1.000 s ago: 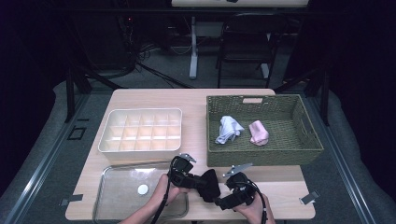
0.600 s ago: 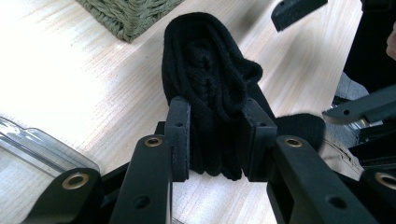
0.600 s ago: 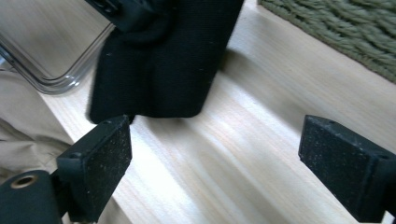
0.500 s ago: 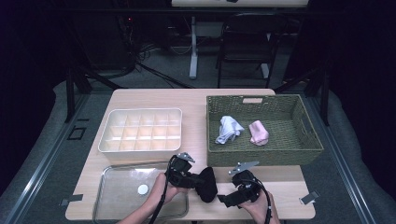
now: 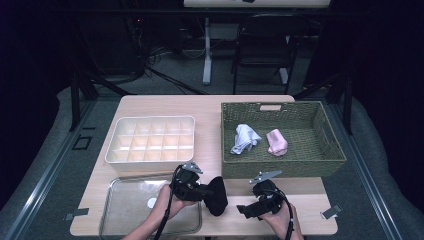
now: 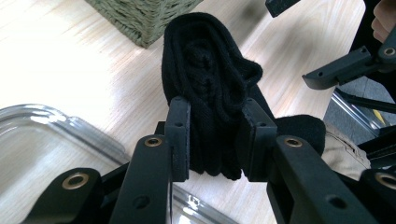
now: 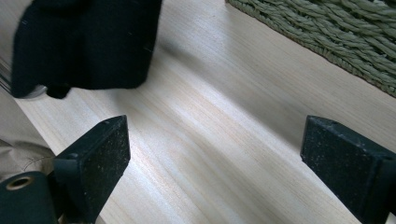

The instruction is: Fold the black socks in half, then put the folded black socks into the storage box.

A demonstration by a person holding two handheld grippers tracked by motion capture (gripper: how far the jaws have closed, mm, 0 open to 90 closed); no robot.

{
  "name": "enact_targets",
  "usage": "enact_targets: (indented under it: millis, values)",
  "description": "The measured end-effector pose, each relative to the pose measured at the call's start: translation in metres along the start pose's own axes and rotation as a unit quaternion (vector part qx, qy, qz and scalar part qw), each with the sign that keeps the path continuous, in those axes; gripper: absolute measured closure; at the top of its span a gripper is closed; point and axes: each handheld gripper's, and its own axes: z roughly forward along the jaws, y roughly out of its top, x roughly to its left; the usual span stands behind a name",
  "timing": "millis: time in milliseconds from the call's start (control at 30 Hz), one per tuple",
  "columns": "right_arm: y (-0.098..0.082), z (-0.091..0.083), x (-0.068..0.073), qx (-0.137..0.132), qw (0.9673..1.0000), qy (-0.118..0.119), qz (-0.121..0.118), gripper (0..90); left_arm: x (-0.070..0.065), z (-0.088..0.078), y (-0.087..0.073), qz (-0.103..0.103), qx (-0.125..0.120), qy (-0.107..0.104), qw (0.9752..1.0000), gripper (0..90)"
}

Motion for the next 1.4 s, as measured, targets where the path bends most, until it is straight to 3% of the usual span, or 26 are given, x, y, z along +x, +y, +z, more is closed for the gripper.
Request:
enact_targets:
  millis: [367,400,800,1400]
  values:
    - [0.000,0.000,-0.003,-0.004,1.0000,-0.005,0.006,7.9,0.002,-0.021,-0.003,0.006,-0.015,0.027,0.9995,69.1]
    - [0.000,-0.001,-0.003,-0.002,0.9999,-0.009,0.005,7.9,0.002,-0.023,-0.003,0.005,-0.017,0.037,0.9992,69.1]
    - [0.000,0.000,-0.006,0.003,0.9998,-0.014,0.011,8.4,0.014,-0.039,-0.002,0.009,-0.030,0.073,0.9969,69.1]
    - [-0.001,0.001,-0.008,0.002,0.9998,-0.012,0.014,8.4,0.019,-0.057,0.002,0.008,-0.053,0.092,0.9944,69.1]
